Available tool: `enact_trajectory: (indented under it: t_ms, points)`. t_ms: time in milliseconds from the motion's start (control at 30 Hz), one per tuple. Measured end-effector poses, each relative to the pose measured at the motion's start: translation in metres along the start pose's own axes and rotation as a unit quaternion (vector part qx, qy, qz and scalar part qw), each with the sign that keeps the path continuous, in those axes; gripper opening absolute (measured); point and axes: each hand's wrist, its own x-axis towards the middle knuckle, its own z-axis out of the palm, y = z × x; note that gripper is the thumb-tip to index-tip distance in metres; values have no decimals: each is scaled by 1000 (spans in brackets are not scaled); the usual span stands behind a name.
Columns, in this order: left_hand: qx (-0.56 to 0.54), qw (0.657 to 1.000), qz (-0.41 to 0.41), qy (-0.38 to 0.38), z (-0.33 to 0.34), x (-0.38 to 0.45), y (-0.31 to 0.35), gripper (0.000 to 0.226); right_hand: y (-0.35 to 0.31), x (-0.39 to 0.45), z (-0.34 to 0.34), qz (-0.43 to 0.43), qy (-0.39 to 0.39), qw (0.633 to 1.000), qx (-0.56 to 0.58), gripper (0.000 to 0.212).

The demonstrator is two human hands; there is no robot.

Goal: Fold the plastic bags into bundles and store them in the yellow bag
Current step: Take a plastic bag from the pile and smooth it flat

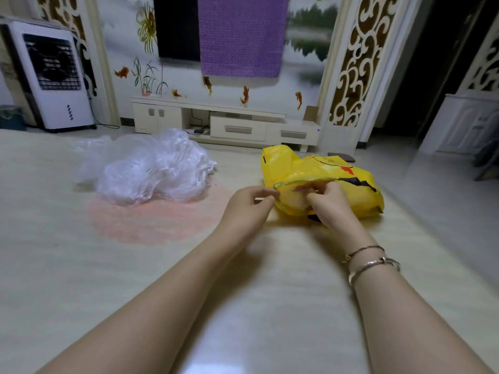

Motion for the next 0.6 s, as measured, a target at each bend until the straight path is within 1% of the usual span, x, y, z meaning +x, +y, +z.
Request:
enact_trajectory:
  t_ms: [33, 67, 133, 200, 233, 267, 333, 400, 467, 533, 600]
  points:
    - [-12, 1000, 2, 2, 0, 0, -1, 19, 0, 1, 2, 8, 9, 1000, -22, 26]
    - [-23, 1000, 6, 0, 0, -1, -2, 19, 1, 1, 6, 18, 1, 999, -50, 22]
    - [-42, 999, 2, -9, 0, -2, -2, 21, -2, 0, 13, 34, -67, 990, -117, 23]
    - [-57, 998, -9, -23, -2, -3, -3, 23, -9, -3, 20, 44, -154, 960, -231, 33]
    - [-61, 998, -16, -29, -3, -2, -5, 21, -13, -6, 23, 39, -177, 941, -285, 38]
    - [-60, 997, -23, -35, -5, -2, -6, 18, -17, -9, 25, 24, -178, 931, -318, 39]
    - [-52, 997, -33, -45, -6, 0, -10, 21, -17, -11, 24, 7, -162, 930, -329, 33]
    - [-55, 996, -40, -53, -6, 1, -11, 23, -14, -14, 19, -1, -166, 931, -326, 33]
    - [-62, 996, -44, -55, -4, 0, -9, 28, -15, -17, 10, -8, -187, 920, -343, 41]
    - [-70, 995, -48, -56, -5, -1, -8, 27, -23, -23, 2, -22, -200, 915, -348, 54]
    - [-75, 994, -52, -58, -7, -4, -8, 26, -34, -27, -7, -27, -180, 919, -348, 63]
